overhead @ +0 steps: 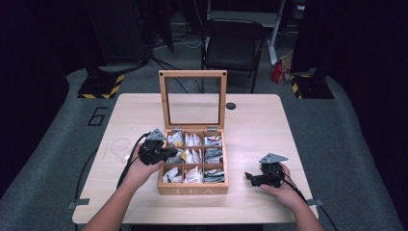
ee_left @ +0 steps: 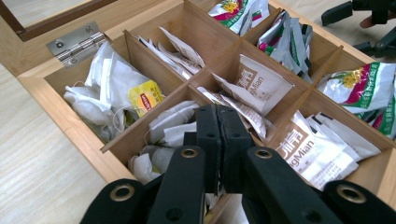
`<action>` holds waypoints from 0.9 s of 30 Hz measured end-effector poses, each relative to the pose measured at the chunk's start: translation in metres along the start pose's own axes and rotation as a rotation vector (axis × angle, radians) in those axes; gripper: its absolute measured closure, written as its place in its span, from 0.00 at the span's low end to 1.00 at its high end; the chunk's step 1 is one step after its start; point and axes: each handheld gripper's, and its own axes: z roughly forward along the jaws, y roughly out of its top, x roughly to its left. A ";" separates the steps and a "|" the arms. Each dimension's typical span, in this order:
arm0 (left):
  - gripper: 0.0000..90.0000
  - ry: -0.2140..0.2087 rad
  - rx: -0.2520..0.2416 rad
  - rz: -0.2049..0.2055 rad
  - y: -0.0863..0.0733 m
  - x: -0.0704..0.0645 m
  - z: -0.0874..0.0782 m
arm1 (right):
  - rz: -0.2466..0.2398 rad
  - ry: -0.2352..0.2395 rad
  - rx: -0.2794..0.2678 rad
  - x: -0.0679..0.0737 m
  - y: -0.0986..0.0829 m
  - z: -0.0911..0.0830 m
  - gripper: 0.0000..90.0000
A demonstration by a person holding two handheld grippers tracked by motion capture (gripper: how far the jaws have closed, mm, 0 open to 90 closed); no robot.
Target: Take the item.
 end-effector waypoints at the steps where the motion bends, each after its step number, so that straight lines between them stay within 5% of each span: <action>1: 0.99 0.001 0.006 0.003 0.000 0.000 -0.002 | -0.002 0.001 0.000 0.000 0.000 0.000 0.13; 18: 1.00 0.001 0.005 -0.001 -0.007 0.004 -0.019 | -0.001 0.002 0.000 0.000 0.000 0.000 0.13; 27: 1.00 0.015 -0.063 -0.015 -0.003 0.005 -0.026 | -0.001 0.002 0.000 0.000 0.000 0.000 0.13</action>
